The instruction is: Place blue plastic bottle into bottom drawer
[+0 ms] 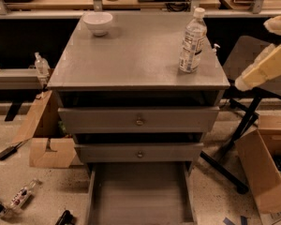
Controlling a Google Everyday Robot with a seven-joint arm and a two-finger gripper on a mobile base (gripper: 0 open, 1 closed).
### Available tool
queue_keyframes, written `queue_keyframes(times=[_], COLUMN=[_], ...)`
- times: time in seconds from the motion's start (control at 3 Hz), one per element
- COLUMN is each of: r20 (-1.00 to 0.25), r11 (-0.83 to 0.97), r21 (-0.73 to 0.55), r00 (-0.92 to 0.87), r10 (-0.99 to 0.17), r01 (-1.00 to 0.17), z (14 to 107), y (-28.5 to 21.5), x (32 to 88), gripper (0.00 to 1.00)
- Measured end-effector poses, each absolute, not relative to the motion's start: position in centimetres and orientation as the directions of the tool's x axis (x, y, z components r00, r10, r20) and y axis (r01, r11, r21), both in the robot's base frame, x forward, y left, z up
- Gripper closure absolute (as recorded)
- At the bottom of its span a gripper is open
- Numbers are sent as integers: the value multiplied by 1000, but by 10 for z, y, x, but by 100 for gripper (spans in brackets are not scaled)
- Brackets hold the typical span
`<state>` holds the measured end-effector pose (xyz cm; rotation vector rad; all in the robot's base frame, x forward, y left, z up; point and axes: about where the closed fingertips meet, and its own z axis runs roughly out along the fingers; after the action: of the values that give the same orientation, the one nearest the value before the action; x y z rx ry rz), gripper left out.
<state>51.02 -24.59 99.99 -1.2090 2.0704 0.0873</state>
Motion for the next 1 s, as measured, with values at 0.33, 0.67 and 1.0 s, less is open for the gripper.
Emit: queue_keyframes(times=[0.33, 0.67, 1.0], r20=[-774, -832, -832], r11=[663, 707, 706], r21=[-236, -217, -217], r00=[-275, -252, -252], r10=[-570, -495, -495], r01=[-710, -674, -674], z=[998, 1009, 1009], y=[-259, -262, -262], x=[533, 543, 543], gripper=[0, 0, 0])
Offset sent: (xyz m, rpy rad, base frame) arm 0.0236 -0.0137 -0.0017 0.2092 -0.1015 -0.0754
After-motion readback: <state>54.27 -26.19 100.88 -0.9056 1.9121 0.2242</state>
